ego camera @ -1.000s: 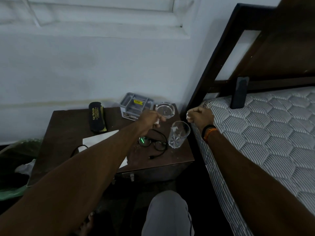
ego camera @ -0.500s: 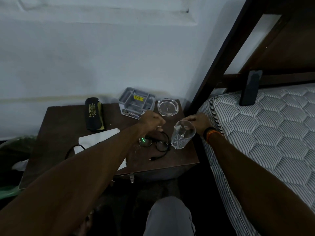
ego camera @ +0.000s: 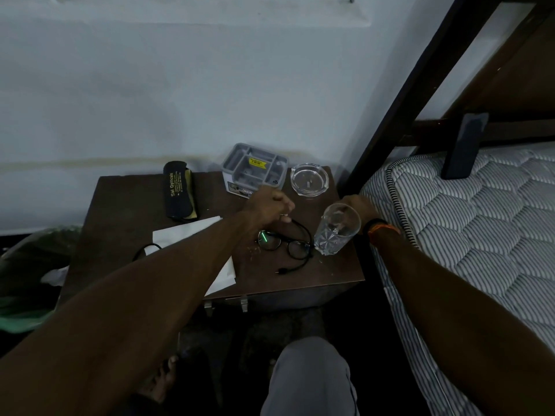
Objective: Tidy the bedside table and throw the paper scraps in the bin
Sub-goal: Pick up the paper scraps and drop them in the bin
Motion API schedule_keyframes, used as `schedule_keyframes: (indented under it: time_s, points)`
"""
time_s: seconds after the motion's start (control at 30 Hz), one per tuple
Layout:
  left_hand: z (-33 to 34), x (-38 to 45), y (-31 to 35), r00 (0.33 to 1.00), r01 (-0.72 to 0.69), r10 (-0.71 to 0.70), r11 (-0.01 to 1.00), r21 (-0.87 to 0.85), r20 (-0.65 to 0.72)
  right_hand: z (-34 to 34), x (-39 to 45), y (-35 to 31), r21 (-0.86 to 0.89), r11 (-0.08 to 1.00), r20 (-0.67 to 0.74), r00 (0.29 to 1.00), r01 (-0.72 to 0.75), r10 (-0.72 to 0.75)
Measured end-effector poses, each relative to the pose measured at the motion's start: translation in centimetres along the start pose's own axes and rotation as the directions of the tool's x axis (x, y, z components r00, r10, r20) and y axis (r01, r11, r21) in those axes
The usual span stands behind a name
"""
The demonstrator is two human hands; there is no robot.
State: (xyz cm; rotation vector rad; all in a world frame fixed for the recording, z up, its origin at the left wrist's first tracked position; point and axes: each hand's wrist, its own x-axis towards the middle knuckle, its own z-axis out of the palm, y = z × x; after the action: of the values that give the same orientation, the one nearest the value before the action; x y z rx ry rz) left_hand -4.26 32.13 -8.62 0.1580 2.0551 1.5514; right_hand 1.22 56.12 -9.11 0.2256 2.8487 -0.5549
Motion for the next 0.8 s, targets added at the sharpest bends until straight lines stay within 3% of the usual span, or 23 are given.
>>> schedule_keyframes:
  time_s: [0.1,0.27,0.43,0.53,0.8]
  points:
    - [-0.6,-0.5,0.4,1.0,0.016,-0.015,0.999,-0.028,0.009,-0.7,-0.6,-0.4,0.091,0.995,-0.064,0.997,0.05,-0.044]
    - [-1.9,-1.7,1.5,0.999,0.04,-0.04,0.995,-0.087,0.004,-3.2,-1.4,-1.8,0.292,0.956,-0.183,0.982,0.013,0.043]
    - [-3.9,-4.3,2.9,1.0,0.011,-0.01,0.99,-0.139,0.004,-5.8,-1.5,-5.1,0.553,0.832,-0.235,0.965,0.035,0.116]
    - [-5.6,-5.9,3.6,0.999,0.003,-0.013,0.981,-0.192,-0.046,-6.9,-1.0,-8.2,0.524,0.848,-0.255,0.965,0.084,0.063]
    - [-11.3,-11.2,4.3,0.977,-0.094,0.072,0.99,-0.104,-0.2,-4.9,-1.3,-19.3,0.539,0.824,-0.093,0.985,0.175,-0.149]
